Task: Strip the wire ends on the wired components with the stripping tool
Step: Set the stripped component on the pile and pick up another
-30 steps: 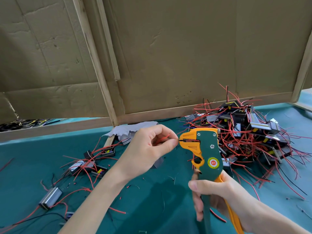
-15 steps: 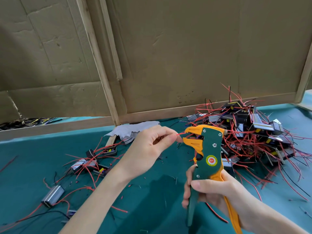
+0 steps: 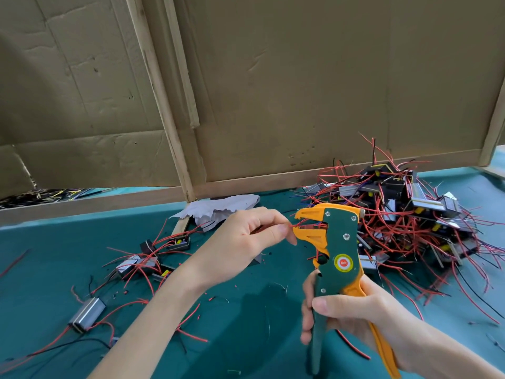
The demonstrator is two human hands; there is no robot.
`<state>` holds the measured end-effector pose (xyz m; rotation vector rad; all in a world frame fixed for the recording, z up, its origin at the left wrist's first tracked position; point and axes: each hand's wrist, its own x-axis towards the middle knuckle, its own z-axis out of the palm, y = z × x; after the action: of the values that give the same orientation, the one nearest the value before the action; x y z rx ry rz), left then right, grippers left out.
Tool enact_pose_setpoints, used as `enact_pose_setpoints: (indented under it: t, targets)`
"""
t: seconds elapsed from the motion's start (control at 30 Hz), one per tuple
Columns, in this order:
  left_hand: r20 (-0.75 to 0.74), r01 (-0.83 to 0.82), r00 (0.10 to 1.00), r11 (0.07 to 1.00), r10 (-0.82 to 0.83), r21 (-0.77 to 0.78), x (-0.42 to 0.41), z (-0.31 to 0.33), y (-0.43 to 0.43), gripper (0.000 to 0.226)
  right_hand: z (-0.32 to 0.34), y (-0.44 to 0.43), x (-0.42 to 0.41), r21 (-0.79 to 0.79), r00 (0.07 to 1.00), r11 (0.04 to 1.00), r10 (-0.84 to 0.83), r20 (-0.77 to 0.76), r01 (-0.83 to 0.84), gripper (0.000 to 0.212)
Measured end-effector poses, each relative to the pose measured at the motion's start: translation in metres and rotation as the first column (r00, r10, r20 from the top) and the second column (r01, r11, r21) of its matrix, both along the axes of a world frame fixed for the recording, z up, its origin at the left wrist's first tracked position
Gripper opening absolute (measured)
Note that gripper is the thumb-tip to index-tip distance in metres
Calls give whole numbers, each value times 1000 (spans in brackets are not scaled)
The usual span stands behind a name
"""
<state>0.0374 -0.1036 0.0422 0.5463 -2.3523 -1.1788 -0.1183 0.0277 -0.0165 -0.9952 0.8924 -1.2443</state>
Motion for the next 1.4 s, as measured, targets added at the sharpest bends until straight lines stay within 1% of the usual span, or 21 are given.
enact_pose_setpoints:
  t: [0.17,0.23,0.3,0.37,0.47,0.53,0.6,0.67,0.73,0.8,0.87,0.93,1.0,1.03,1.1,1.17,1.2,1.23,1.3,1.33,1.4]
  targets:
    - [48,45,998,999,-44,-7,2,4,-3,22,0,4,1,38,993,997,-65,-102,69,22]
    - [59,48,997,999,-47,-23,3,5,-4,21,-2,4,4,34,978,991,-126,-169,133,25]
    - [87,20,996,997,-14,-70,3,3,-5,21,-8,3,8,10,951,972,-229,-210,236,34]
    - [116,-28,992,990,44,-142,0,-1,-6,22,-13,1,10,29,947,958,-276,-164,285,36]
    - [107,-114,984,967,142,-228,-5,-2,-7,22,-13,-5,9,65,983,987,-151,107,144,24]
    - [10,-207,976,941,218,-268,-10,5,-10,20,-15,-10,7,75,972,988,-148,180,136,25]
    - [-178,-315,944,919,277,-238,-24,17,-14,18,-20,-13,5,98,963,982,-178,201,161,25]
    - [-358,-389,882,901,306,-189,-46,33,-15,17,-25,-15,4,147,950,977,-190,248,157,26]
    - [-482,-368,833,923,273,-112,-76,48,-12,16,-27,-16,5,206,935,969,-195,297,137,24]
    - [-523,-266,824,964,217,-20,-111,57,-3,16,-28,-16,7,245,928,961,-203,313,128,17]
    - [-462,-147,876,989,142,24,-137,56,7,21,-26,-15,7,256,926,958,-207,315,128,13]
    - [-290,10,957,1000,-12,-7,-147,47,17,35,-25,-15,7,262,922,956,-216,320,133,13]
    - [-140,118,982,990,-127,-70,-140,35,20,41,-24,-15,8,268,918,954,-222,330,134,13]
    - [-118,121,984,988,-132,-97,-130,29,18,39,-24,-16,8,272,915,953,-225,334,135,13]
    - [-129,48,989,989,-66,-137,-103,22,6,30,-26,-17,8,280,913,949,-236,333,143,13]
    - [-94,-96,992,983,82,-158,-67,13,-17,24,-27,-18,9,275,914,951,-231,333,140,14]
    - [-41,-199,980,960,195,-197,-46,8,-32,24,-28,-18,9,269,917,954,-222,330,133,16]
    - [33,-316,941,912,336,-262,-25,2,-47,25,-28,-17,9,262,921,956,-213,325,128,18]
    - [188,-492,776,764,602,-418,15,-13,-78,28,-28,-17,10,246,927,961,-203,315,127,18]
    - [261,-526,678,702,687,-480,32,-22,-92,28,-28,-17,10,242,928,962,-199,315,124,18]
    - [386,-522,523,644,760,-560,56,-40,-113,23,-26,-16,11,237,930,964,-196,310,124,18]
